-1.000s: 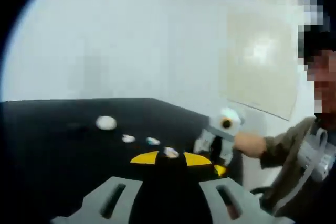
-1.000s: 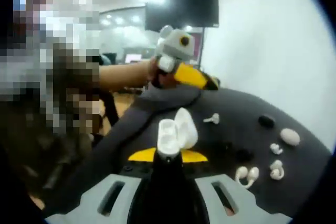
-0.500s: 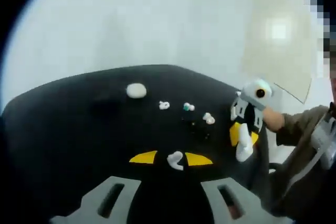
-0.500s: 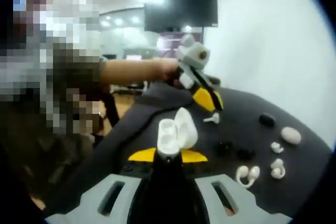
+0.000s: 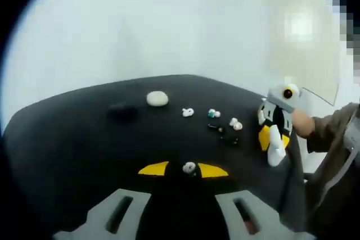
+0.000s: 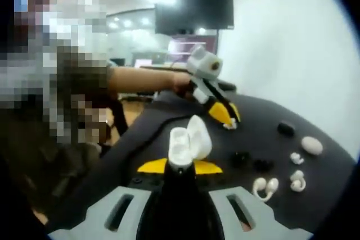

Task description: Pick up three earphones and place each one into its charging case using tactile feedback, ensure that each earphone is properly inserted and securely positioned inside the case.

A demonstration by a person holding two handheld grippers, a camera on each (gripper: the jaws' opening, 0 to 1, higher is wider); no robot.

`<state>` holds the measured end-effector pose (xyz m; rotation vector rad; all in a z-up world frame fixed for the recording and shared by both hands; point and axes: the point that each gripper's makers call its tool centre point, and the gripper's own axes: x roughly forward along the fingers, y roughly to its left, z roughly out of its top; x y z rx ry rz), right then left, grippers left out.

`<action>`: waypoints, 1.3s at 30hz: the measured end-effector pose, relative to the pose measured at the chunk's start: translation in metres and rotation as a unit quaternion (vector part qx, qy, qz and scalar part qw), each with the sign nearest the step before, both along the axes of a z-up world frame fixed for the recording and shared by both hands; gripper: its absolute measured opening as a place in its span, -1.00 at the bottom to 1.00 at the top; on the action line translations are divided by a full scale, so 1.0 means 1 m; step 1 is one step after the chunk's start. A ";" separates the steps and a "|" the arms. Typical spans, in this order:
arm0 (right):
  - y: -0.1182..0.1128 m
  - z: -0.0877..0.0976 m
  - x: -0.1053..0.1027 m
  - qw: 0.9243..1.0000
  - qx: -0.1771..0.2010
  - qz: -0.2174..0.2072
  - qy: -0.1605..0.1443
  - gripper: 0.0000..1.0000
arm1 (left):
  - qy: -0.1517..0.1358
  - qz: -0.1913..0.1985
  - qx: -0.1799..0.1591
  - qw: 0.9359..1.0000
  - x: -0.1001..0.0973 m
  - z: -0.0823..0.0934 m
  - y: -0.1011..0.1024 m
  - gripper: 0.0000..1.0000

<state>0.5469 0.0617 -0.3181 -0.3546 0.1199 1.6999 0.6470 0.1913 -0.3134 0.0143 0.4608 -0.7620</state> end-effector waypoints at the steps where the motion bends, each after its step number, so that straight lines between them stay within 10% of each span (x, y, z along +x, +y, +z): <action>1: 0.000 0.000 0.000 1.000 0.000 0.000 0.000 -0.66 | 0.002 0.003 0.002 1.000 -0.001 -0.001 0.004 -0.71; 39: 0.000 0.000 0.001 1.000 0.002 0.001 0.003 -0.66 | -0.030 -0.024 0.018 0.999 0.004 0.002 -0.021 -0.90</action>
